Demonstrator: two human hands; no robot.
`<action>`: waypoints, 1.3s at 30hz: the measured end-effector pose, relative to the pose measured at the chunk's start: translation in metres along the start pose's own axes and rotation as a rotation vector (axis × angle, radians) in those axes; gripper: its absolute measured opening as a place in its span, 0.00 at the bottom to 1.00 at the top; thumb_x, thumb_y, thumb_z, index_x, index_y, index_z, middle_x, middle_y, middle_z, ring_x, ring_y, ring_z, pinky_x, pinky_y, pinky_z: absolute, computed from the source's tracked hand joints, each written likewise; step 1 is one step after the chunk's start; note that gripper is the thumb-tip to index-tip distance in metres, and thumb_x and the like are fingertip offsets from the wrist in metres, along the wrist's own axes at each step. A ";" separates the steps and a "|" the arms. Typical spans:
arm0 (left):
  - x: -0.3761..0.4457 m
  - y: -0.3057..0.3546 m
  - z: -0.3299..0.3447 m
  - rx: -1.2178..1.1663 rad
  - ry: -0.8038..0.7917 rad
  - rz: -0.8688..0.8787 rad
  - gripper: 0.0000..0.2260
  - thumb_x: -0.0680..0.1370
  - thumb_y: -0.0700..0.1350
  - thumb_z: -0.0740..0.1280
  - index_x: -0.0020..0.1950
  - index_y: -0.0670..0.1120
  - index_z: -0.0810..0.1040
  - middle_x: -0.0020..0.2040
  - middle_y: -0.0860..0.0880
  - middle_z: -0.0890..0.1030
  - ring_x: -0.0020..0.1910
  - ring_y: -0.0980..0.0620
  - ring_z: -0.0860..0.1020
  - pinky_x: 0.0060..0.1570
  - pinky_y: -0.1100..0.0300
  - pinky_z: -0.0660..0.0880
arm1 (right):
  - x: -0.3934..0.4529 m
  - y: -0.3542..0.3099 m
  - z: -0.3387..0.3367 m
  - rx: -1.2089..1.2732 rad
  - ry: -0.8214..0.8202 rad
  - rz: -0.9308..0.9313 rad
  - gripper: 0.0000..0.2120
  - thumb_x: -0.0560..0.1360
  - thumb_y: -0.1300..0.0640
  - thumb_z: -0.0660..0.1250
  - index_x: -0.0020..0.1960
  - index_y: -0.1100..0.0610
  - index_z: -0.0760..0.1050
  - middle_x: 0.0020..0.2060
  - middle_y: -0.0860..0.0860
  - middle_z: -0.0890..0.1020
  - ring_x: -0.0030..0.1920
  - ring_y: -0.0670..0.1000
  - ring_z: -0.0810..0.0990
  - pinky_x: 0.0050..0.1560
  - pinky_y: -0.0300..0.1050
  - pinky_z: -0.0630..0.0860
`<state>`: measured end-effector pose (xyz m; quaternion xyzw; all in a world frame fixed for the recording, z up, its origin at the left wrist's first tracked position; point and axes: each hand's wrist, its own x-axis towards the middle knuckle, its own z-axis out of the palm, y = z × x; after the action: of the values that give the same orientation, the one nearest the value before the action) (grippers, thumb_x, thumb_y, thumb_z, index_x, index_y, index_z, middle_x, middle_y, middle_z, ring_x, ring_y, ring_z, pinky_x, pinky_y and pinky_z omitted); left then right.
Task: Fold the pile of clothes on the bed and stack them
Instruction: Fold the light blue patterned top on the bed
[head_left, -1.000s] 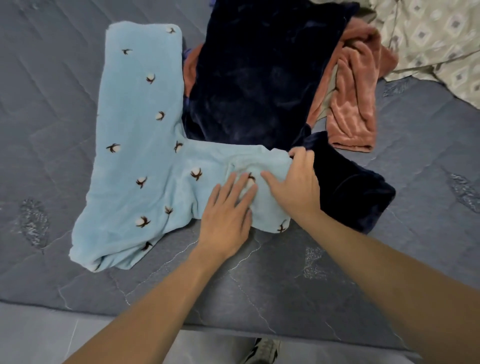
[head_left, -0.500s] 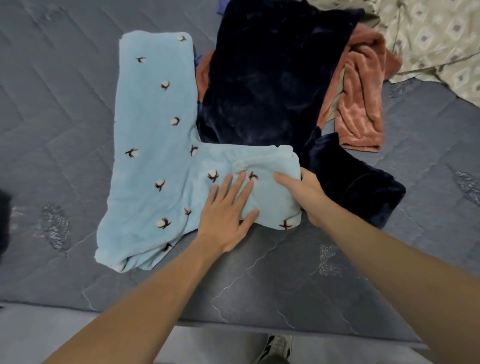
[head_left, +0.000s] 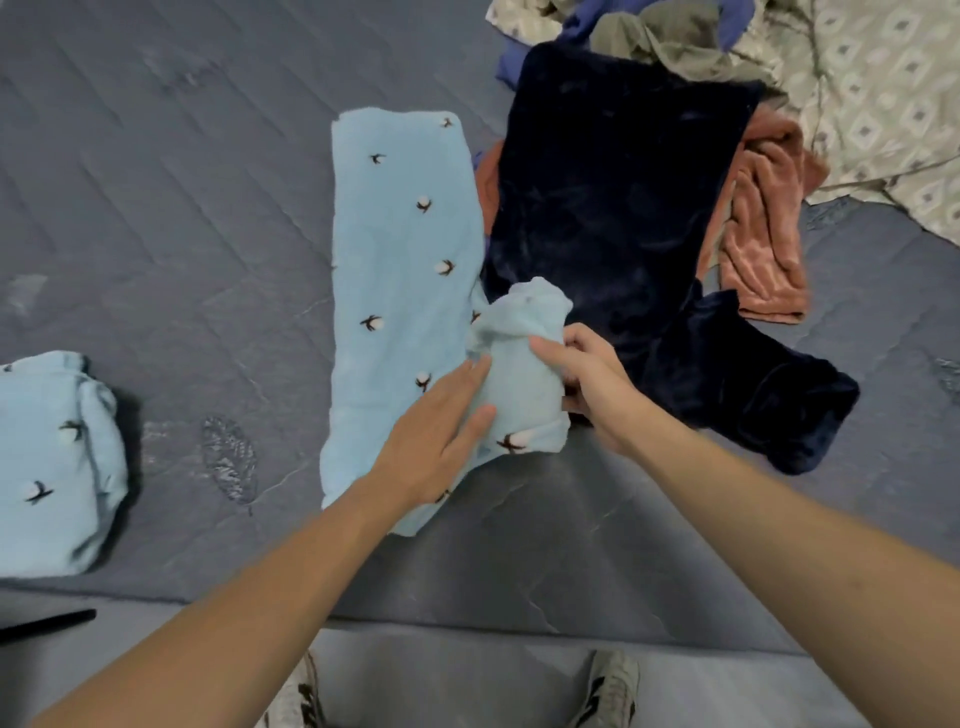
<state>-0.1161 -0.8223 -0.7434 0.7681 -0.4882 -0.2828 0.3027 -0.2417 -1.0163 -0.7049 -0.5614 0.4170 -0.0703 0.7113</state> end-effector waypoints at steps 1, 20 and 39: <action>-0.007 -0.007 -0.010 -0.111 0.022 -0.006 0.26 0.87 0.64 0.49 0.84 0.59 0.58 0.82 0.61 0.63 0.80 0.63 0.61 0.79 0.63 0.58 | 0.002 -0.002 0.016 0.006 -0.022 -0.001 0.17 0.73 0.44 0.77 0.48 0.53 0.73 0.47 0.51 0.84 0.51 0.50 0.87 0.42 0.48 0.83; -0.032 -0.090 -0.076 0.349 0.458 0.025 0.23 0.84 0.53 0.61 0.78 0.48 0.71 0.69 0.45 0.71 0.65 0.44 0.72 0.60 0.46 0.74 | 0.043 0.023 0.112 -1.078 0.245 -0.681 0.19 0.77 0.57 0.67 0.67 0.52 0.72 0.66 0.47 0.75 0.65 0.53 0.72 0.59 0.52 0.75; -0.001 -0.147 -0.011 0.410 0.124 -0.230 0.36 0.83 0.67 0.52 0.86 0.56 0.43 0.86 0.47 0.38 0.85 0.46 0.39 0.80 0.34 0.52 | 0.070 0.114 0.106 -1.349 -0.039 -0.537 0.34 0.85 0.38 0.47 0.85 0.49 0.39 0.85 0.53 0.40 0.84 0.53 0.38 0.82 0.62 0.46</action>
<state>-0.0232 -0.7695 -0.8452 0.8799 -0.4254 -0.1626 0.1355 -0.1672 -0.9363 -0.8364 -0.9621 0.2047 0.0401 0.1757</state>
